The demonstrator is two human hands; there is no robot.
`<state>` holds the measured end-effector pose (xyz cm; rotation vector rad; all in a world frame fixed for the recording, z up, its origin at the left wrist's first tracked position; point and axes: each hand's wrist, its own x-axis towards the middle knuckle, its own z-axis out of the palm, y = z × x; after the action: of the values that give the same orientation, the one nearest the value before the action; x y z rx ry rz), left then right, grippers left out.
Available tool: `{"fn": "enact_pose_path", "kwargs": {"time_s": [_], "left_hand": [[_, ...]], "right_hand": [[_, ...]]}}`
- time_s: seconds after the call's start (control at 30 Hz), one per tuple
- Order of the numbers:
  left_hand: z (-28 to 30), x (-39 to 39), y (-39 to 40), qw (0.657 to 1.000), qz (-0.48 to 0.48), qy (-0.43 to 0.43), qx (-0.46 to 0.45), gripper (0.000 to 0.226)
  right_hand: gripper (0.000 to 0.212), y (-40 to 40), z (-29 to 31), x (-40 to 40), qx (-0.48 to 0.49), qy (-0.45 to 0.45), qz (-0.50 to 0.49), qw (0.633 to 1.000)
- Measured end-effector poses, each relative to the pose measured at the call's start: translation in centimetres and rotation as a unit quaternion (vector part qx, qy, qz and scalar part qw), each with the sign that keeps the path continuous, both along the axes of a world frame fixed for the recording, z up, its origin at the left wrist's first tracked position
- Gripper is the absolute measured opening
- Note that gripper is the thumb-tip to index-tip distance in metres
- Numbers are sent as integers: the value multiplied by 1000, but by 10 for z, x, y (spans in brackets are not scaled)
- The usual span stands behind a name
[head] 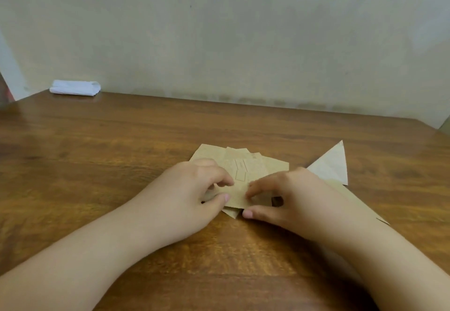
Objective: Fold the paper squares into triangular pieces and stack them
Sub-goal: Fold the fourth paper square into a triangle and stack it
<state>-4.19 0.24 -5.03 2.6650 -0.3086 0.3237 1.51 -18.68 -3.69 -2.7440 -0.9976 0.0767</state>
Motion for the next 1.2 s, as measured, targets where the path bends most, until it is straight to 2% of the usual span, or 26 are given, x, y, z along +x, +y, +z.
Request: {"fn": "enact_pose_path", "kwargs": {"time_s": [0.1,0.2,0.3,0.37,0.43,0.5,0.57,0.67,0.73,0.83,0.97,1.1,1.2], "left_hand": [[6,0,5,998,49,26,15,43],[10,0,6,993,106,47,-5,54],[18,-2,7,983,164,13,-84,57],[21,-2,10,970,172,35,-171,48],[20,-1,10,951,145,80,-262,44],[17,1,10,935,125,103,-317,48],[13,4,12,921,136,100,-351,36],[15,6,19,892,150,100,-415,18],[17,6,22,856,116,129,-487,29],[21,4,17,790,40,202,-577,61],[19,4,13,756,24,199,-623,61],[19,4,15,780,45,132,-611,35],[20,3,13,782,47,84,-616,31]], "right_hand": [[33,-4,3,0,11,30,-16,999],[20,-7,3,0,36,11,-20,999],[13,-9,-2,2,95,-35,-33,994],[8,-10,-5,4,175,-61,-51,981],[12,-10,-5,4,267,-23,-74,961],[14,-10,-2,1,333,49,-82,938],[9,-9,1,0,376,111,-70,917],[7,-10,6,-1,470,215,-47,855],[15,-11,8,0,504,258,-42,823],[23,-13,8,2,526,284,-45,801],[26,-15,8,2,530,303,-40,791],[27,-15,8,3,500,289,-52,815],[27,-15,9,4,483,251,-65,836]]}}
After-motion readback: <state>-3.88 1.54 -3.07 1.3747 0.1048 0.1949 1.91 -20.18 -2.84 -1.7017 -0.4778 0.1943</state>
